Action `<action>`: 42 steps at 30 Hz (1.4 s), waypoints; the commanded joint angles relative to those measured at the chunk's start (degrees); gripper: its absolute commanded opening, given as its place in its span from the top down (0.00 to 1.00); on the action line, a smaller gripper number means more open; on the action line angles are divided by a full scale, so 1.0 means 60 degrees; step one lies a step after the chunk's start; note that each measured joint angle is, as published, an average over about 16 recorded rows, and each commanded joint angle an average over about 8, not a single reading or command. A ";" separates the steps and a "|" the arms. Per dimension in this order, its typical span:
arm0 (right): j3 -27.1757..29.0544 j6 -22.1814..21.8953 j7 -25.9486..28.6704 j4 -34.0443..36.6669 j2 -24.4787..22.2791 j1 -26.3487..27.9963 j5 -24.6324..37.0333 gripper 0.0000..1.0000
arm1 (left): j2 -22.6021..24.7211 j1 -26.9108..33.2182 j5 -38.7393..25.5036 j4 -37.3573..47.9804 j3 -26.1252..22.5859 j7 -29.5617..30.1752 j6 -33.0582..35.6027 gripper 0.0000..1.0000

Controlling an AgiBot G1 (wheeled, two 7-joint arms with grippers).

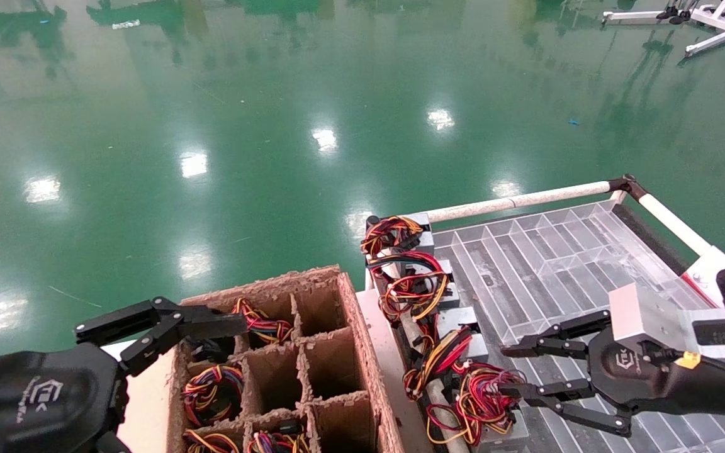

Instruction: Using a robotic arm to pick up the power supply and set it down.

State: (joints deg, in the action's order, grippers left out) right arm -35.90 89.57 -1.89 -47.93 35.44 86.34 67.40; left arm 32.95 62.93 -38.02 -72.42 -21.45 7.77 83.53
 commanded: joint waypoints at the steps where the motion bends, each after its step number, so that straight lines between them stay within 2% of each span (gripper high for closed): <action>1: -0.0004 -0.0008 0.0004 -0.0007 0.0006 -0.0003 0.0040 0.00 | 0.0000 0.0000 0.0000 0.0000 0.0000 0.0000 0.0000 0.00; 16: 0.0244 0.0151 0.0186 -0.0314 -0.0185 -0.0059 -0.1154 0.00 | -0.0001 0.0000 0.0004 0.0002 -0.0001 -0.0001 0.0000 0.00; 42: 0.1571 -0.0191 0.1014 -0.2024 -0.0140 -0.1816 -0.2513 0.00 | -0.0001 0.0001 0.0005 0.0004 -0.0003 -0.0003 0.0000 0.00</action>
State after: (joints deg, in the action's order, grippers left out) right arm -26.48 88.42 4.20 -60.07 34.61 75.45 52.32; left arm 32.94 62.94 -37.99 -72.39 -21.47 7.75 83.53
